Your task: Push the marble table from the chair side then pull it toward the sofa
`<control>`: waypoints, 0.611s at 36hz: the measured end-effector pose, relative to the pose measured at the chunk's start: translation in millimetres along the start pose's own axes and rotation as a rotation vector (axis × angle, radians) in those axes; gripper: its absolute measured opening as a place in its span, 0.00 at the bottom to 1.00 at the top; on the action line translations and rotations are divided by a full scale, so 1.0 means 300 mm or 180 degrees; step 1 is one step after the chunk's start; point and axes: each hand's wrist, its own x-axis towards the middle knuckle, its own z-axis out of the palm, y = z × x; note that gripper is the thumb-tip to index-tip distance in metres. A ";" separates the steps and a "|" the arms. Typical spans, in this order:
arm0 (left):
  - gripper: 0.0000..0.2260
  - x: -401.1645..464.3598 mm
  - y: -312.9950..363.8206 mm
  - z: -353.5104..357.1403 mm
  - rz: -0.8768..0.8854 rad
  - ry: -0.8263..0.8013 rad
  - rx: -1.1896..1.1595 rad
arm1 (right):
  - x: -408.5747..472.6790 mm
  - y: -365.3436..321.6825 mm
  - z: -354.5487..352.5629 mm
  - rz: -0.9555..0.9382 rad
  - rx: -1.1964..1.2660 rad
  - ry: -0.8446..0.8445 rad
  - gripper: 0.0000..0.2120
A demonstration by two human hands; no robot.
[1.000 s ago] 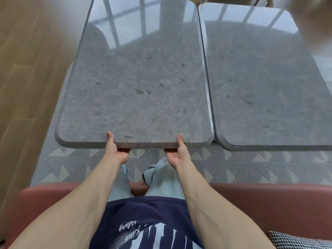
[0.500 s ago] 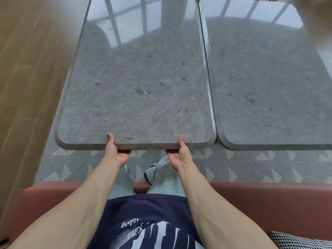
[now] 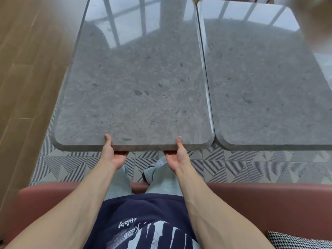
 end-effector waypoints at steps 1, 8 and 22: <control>0.28 -0.002 -0.002 -0.002 0.0005 0.0007 0.0007 | 0.000 0.001 -0.005 0.0004 -0.0023 -0.0011 0.23; 0.29 -0.009 -0.005 -0.019 -0.0008 0.0011 0.0005 | -0.009 0.009 -0.021 0.0025 -0.0052 -0.0015 0.25; 0.28 -0.024 -0.006 -0.018 0.0041 0.0072 -0.0109 | -0.008 0.003 -0.019 0.0096 -0.0090 -0.0034 0.25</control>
